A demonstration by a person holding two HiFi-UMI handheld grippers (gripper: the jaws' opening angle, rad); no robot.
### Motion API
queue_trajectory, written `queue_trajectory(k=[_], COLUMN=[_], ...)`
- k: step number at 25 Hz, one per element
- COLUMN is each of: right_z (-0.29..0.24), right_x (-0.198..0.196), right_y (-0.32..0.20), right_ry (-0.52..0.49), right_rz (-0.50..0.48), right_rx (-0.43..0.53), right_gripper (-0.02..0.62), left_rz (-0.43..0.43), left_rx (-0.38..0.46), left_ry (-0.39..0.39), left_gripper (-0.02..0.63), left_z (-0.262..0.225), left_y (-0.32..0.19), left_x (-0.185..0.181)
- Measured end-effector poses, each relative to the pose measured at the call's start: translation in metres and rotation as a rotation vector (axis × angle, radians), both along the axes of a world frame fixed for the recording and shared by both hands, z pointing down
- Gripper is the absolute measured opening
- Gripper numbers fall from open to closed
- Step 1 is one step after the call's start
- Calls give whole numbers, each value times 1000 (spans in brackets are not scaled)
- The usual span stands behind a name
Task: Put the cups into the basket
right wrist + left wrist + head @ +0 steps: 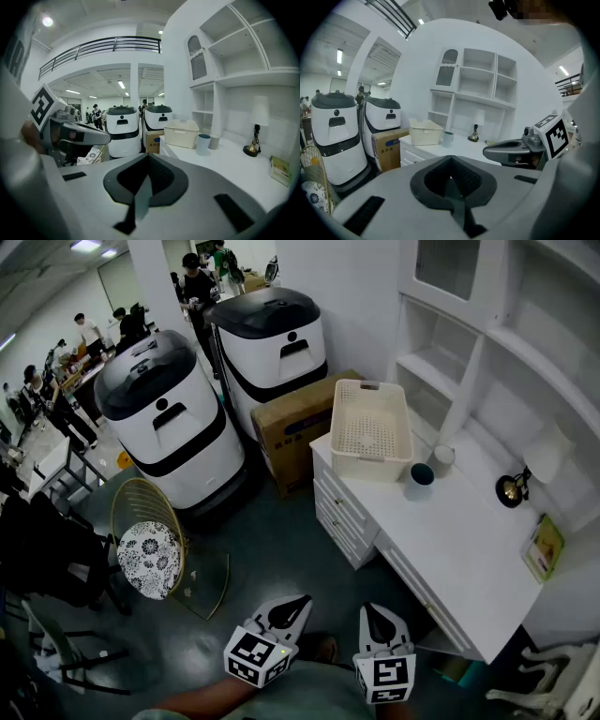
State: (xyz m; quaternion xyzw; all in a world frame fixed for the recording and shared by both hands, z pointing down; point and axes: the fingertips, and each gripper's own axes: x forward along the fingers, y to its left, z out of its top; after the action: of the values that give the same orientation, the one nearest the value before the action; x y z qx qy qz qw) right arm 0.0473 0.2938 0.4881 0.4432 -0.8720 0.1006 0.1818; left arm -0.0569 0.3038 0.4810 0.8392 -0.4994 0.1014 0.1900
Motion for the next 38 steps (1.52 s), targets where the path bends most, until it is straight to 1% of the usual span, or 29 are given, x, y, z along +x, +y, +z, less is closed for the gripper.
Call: queue_trajectory(k=[11, 16, 22, 32, 38], right_z=[2, 3, 0, -5, -10], right_x=[3, 6, 1, -16, -34], right_y=[2, 0, -2, -17, -34], right_ry=[10, -8, -12, -17, -24], right_rz=[6, 14, 27, 106, 167], right_rx=[8, -8, 2, 3, 8], right_gripper=[12, 14, 14, 14, 14], left_rz=[6, 5, 14, 63, 101], left_rx=[15, 21, 25, 23, 23], left_ry=[9, 16, 23, 33, 27], left_gripper=[3, 3, 3, 3, 3], left_z=[-1, -3, -5, -7, -12], left_y=[2, 2, -1, -20, -39], left_x=[1, 0, -5, -27, -49])
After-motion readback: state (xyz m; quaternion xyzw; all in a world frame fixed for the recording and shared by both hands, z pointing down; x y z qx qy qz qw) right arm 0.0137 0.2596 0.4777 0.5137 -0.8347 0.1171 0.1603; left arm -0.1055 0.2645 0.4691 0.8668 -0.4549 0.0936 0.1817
